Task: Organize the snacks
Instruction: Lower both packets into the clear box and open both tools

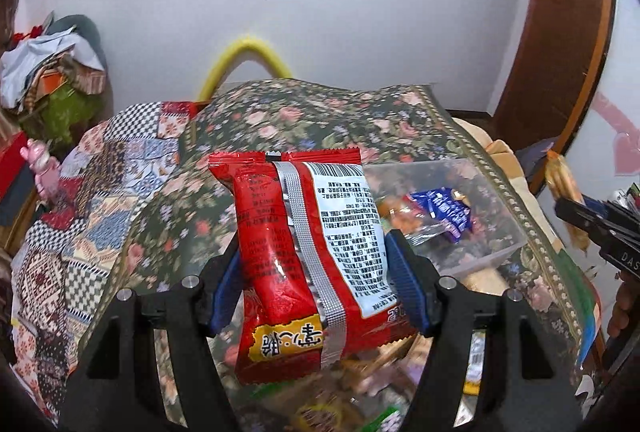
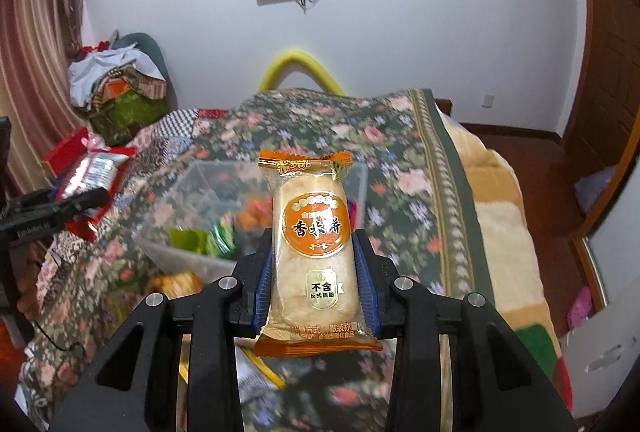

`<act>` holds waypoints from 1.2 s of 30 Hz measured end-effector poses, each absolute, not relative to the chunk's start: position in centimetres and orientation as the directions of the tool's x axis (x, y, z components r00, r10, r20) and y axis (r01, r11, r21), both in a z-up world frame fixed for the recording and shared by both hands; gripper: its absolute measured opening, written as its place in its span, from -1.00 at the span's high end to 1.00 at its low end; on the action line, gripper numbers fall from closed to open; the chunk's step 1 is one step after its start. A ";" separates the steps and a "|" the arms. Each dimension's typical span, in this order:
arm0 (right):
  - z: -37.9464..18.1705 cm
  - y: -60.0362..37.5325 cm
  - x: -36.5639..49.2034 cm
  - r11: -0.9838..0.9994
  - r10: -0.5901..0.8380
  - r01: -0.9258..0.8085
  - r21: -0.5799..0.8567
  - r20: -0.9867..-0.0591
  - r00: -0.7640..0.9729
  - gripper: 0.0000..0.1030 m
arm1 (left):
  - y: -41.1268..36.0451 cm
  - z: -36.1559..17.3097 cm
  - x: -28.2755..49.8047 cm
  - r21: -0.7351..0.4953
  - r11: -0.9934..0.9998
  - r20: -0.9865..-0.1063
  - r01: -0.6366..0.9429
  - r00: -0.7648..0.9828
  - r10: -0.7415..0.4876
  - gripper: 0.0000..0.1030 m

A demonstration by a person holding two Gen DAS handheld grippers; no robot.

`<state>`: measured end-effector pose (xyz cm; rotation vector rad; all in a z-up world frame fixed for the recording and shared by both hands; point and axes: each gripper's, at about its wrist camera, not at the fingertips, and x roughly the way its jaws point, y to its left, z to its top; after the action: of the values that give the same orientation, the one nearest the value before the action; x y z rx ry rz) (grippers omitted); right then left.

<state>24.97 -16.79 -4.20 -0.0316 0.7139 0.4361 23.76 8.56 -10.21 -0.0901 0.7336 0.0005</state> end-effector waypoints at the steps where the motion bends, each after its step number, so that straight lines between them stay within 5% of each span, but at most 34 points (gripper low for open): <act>1: -4.1 -16.4 25.1 0.907 0.383 -0.403 0.121 -0.635 0.671 0.35 | 8.2 -10.2 24.2 -0.081 0.996 -0.669 -0.023 0.742 -0.037 -0.30; 36: -11.0 -8.8 31.2 0.874 0.377 -0.472 0.117 -0.776 0.505 0.33 | 5.4 -16.3 33.2 -0.064 0.998 -0.759 0.014 0.648 -0.058 -0.31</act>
<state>31.16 -8.79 -11.03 -0.1146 0.9064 0.5132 33.17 5.36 -16.29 -0.0541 0.8651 -0.0413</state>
